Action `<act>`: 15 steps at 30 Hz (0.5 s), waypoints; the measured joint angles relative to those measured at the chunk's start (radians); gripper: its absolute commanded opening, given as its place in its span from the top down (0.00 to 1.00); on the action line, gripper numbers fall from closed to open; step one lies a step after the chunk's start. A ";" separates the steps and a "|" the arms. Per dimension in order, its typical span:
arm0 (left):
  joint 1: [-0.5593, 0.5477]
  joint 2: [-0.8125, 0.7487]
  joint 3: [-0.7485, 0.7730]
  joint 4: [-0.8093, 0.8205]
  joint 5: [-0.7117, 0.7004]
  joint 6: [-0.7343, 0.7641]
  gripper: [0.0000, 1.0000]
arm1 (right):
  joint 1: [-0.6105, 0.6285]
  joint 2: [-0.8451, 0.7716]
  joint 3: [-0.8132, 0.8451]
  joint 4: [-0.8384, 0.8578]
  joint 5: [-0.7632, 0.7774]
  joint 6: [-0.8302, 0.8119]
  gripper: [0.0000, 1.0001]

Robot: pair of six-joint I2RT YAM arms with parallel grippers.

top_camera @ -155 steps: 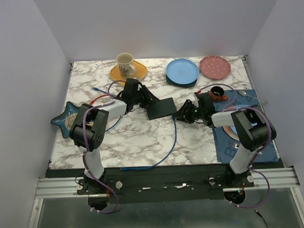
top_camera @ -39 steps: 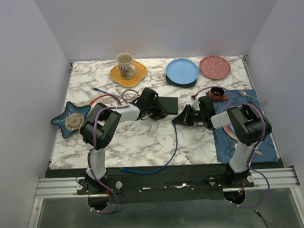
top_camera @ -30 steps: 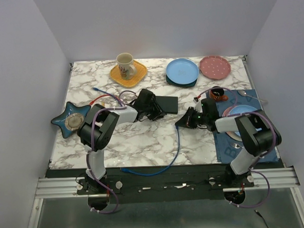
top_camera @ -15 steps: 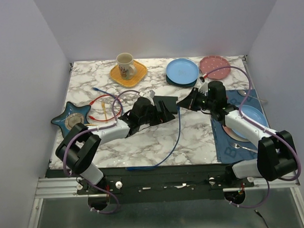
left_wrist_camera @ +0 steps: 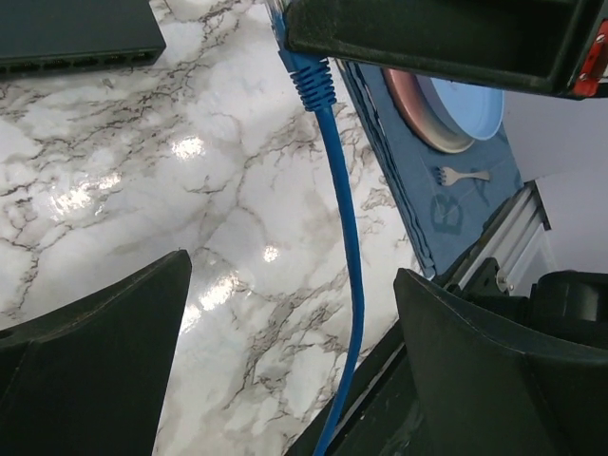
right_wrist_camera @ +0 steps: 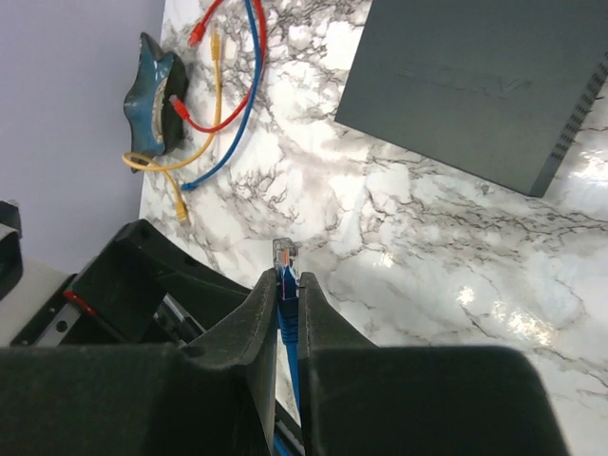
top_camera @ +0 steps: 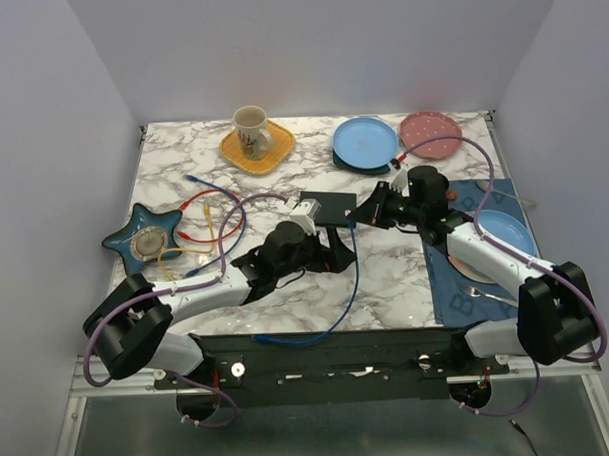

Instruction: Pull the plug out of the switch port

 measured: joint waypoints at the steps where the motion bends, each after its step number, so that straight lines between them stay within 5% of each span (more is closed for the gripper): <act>1: -0.006 0.004 -0.002 0.000 -0.001 0.001 0.09 | 0.008 0.000 0.001 -0.001 0.000 0.001 1.00; 4: -0.018 0.039 0.004 0.006 -0.001 0.006 0.48 | 0.034 0.000 0.006 -0.008 0.001 0.002 0.99; 5: -0.018 0.056 0.011 0.004 0.001 0.007 0.75 | 0.042 -0.001 0.009 -0.010 0.001 0.002 1.00; 6: -0.018 0.079 0.024 -0.006 0.003 0.008 0.81 | 0.048 -0.003 0.011 -0.013 0.002 0.003 1.00; 12: -0.018 0.192 0.164 -0.123 0.031 0.057 1.00 | 0.060 -0.080 0.013 -0.069 0.031 -0.011 0.93; 13: -0.018 0.192 0.180 -0.134 0.036 0.063 1.00 | 0.058 -0.099 0.013 -0.079 0.041 -0.016 0.86; 14: -0.018 0.189 0.188 -0.140 0.038 0.068 1.00 | 0.056 -0.116 0.013 -0.087 0.050 -0.021 0.65; 15: -0.017 0.181 0.194 -0.150 0.038 0.073 1.00 | 0.056 -0.137 0.013 -0.097 0.058 -0.027 0.59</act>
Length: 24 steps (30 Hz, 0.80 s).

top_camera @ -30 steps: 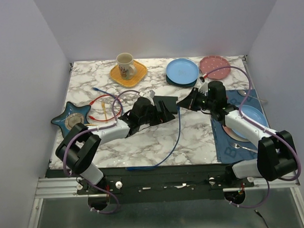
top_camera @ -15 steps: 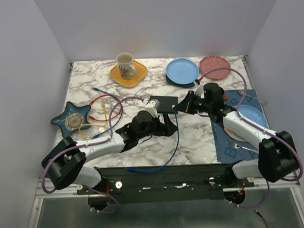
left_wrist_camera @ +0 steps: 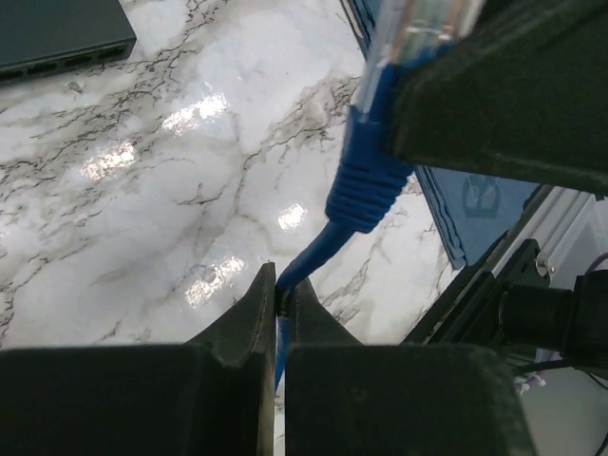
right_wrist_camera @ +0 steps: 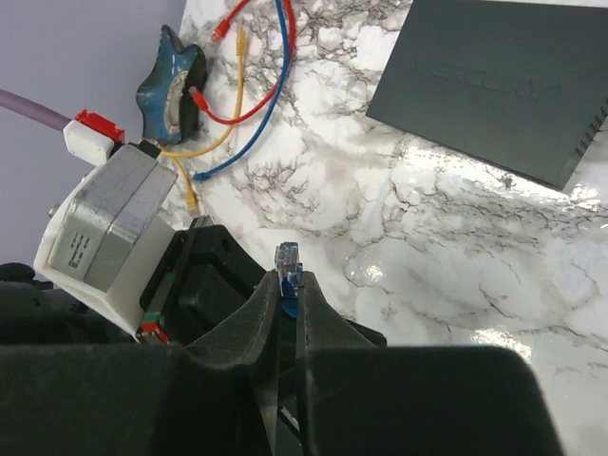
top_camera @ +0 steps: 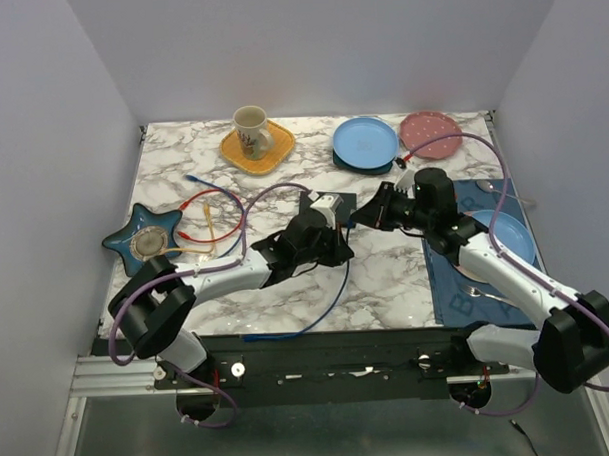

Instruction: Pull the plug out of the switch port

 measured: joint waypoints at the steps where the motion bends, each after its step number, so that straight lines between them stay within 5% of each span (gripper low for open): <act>1: 0.003 -0.016 0.001 -0.014 0.000 0.006 1.00 | 0.000 -0.019 0.000 -0.013 0.009 -0.003 0.55; 9: 0.192 -0.220 0.056 -0.298 -0.067 0.024 1.00 | 0.001 -0.172 -0.003 -0.064 0.123 -0.032 0.49; 13: 0.404 -0.267 0.248 -0.496 -0.145 0.032 1.00 | 0.000 -0.171 -0.019 -0.074 0.148 -0.037 0.51; 19: 0.734 -0.101 0.619 -0.693 -0.210 0.039 0.99 | 0.001 -0.125 -0.038 -0.090 0.150 -0.037 0.53; 20: 0.776 -0.056 0.668 -0.708 -0.223 0.038 0.95 | 0.000 -0.125 -0.041 -0.093 0.150 -0.037 0.53; 24: 0.878 0.092 0.775 -0.758 -0.267 0.031 0.30 | 0.001 -0.141 -0.046 -0.114 0.150 -0.055 0.53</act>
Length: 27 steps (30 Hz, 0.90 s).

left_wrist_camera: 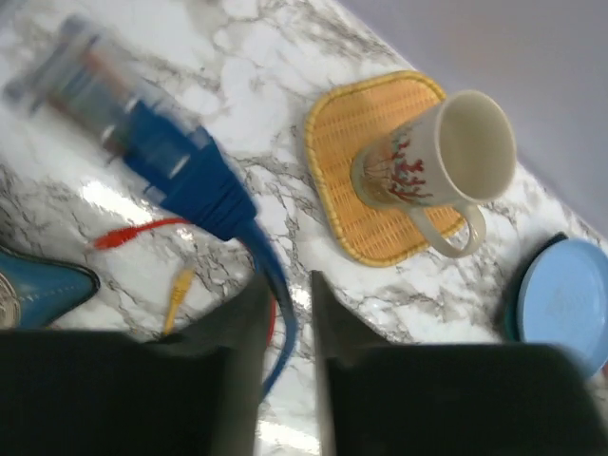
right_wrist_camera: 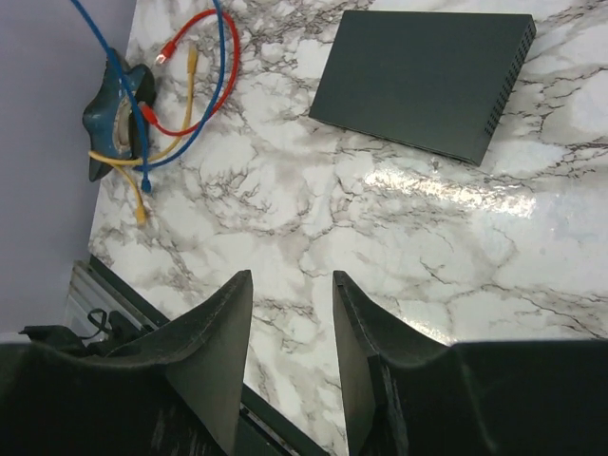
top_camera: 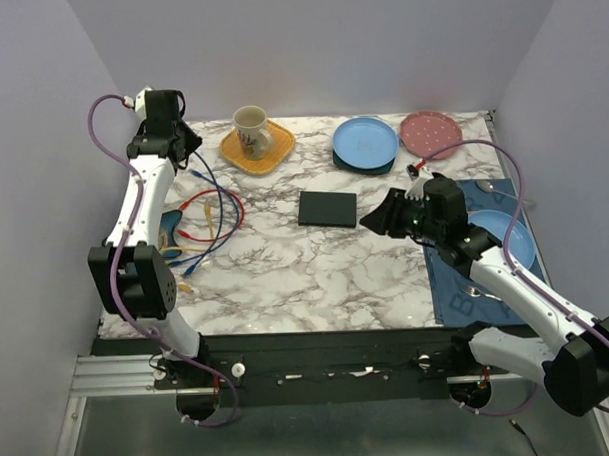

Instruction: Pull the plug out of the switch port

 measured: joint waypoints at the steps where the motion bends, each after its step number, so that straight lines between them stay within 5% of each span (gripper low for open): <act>1: 0.024 0.042 0.027 -0.025 -0.011 -0.002 0.22 | 0.000 -0.006 -0.003 -0.002 0.001 -0.004 0.53; 3: 0.051 0.112 0.067 -0.060 -0.020 -0.013 0.01 | 0.000 -0.029 -0.020 -0.008 0.012 -0.018 0.52; 7: 0.078 0.148 0.017 -0.073 -0.029 -0.026 0.01 | 0.000 -0.037 -0.038 -0.021 0.040 -0.034 0.52; 13: 0.011 -0.025 -0.238 0.019 0.023 -0.044 0.02 | 0.000 0.083 -0.034 -0.011 0.090 -0.017 0.62; 16: -0.097 -0.140 -0.392 0.154 0.078 -0.060 0.07 | 0.000 0.187 -0.018 -0.006 0.122 0.012 0.82; 17: -0.127 -0.159 -0.427 0.195 0.096 -0.065 0.09 | 0.000 0.225 -0.005 -0.002 0.132 0.024 0.97; 24: -0.237 -0.010 -0.504 0.353 0.197 -0.121 0.54 | -0.006 0.458 0.128 0.017 0.203 0.089 0.99; 27: -0.230 0.096 -0.478 0.362 0.211 -0.140 0.56 | -0.018 0.528 0.179 0.019 0.235 0.111 0.99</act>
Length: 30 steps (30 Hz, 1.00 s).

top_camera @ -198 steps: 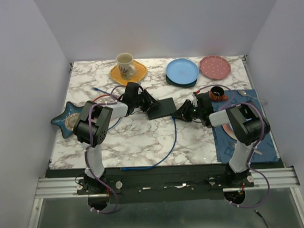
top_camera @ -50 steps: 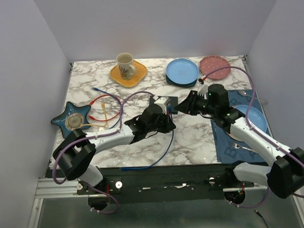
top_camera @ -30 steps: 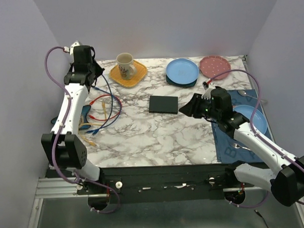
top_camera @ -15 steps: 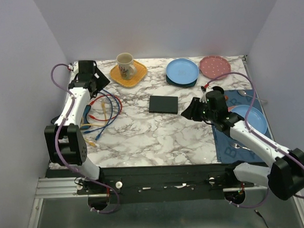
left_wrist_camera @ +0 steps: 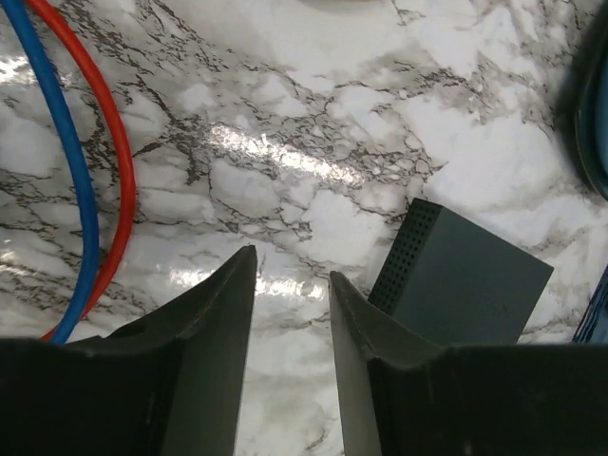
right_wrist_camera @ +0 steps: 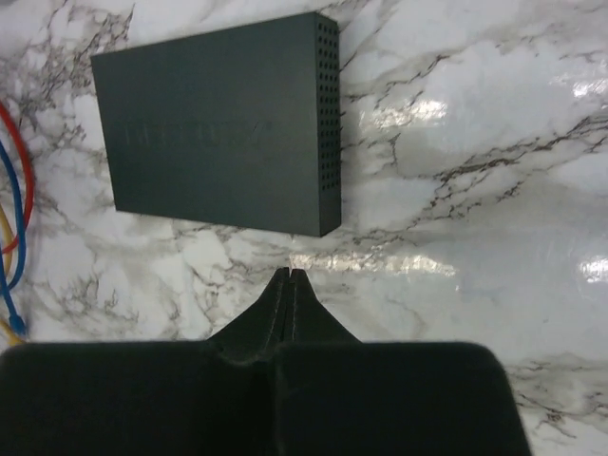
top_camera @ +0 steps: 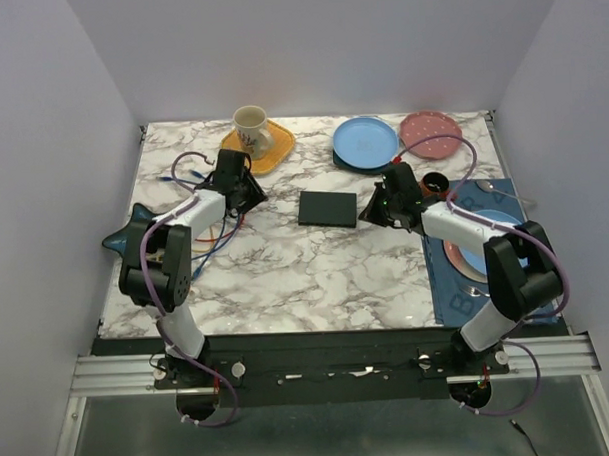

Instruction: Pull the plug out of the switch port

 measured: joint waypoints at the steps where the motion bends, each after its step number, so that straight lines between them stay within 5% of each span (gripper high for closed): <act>1: 0.000 0.030 0.010 0.003 0.004 -0.012 0.56 | -0.007 0.021 0.015 0.000 0.006 0.006 1.00; 16: -0.089 0.262 0.148 0.050 0.059 -0.069 0.56 | -0.057 0.330 0.254 -0.060 0.007 0.032 0.99; 30: -0.131 0.224 0.028 0.200 0.100 -0.115 0.57 | -0.054 0.274 0.126 0.040 -0.066 0.045 0.99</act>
